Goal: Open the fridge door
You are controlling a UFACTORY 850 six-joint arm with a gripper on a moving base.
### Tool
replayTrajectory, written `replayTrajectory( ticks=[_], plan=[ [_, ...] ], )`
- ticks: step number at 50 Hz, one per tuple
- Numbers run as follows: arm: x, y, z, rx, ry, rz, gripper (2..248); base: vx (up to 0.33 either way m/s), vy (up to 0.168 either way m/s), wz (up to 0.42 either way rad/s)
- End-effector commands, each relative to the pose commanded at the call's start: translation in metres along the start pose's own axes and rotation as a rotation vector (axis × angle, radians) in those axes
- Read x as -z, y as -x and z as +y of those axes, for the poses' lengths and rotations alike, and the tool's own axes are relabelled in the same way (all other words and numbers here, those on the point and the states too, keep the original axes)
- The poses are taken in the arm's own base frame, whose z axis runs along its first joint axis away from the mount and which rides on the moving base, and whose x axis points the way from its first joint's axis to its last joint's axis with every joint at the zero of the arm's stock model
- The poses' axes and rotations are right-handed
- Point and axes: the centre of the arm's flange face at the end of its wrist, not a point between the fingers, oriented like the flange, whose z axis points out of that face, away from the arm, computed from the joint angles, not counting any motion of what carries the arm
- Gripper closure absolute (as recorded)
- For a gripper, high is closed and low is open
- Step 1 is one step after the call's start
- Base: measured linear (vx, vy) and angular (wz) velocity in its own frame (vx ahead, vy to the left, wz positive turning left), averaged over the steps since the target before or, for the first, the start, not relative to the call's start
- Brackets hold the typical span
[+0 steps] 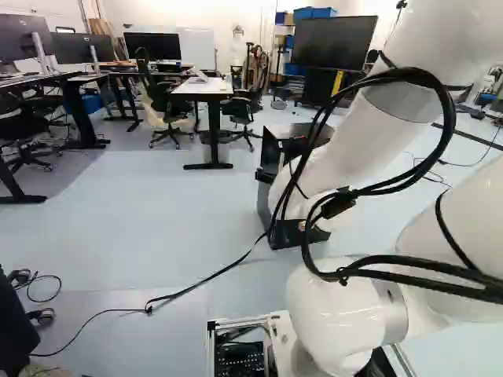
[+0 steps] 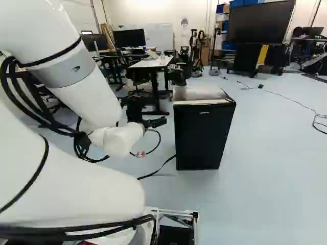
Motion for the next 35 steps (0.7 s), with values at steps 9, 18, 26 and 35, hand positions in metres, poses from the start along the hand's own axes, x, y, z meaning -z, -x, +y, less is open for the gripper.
replayTrajectory(
  ticks=[9,18,26,35],
  plan=[
    [0.0,0.0,0.0,0.0,0.0,0.0,3,0.0,0.0,0.0],
    [0.0,0.0,0.0,0.0,0.0,0.0,3,0.0,0.0,0.0],
    [0.0,0.0,0.0,0.0,0.0,0.0,3,0.0,0.0,0.0],
    [0.0,0.0,0.0,0.0,0.0,0.0,3,0.0,0.0,0.0]
  ],
)
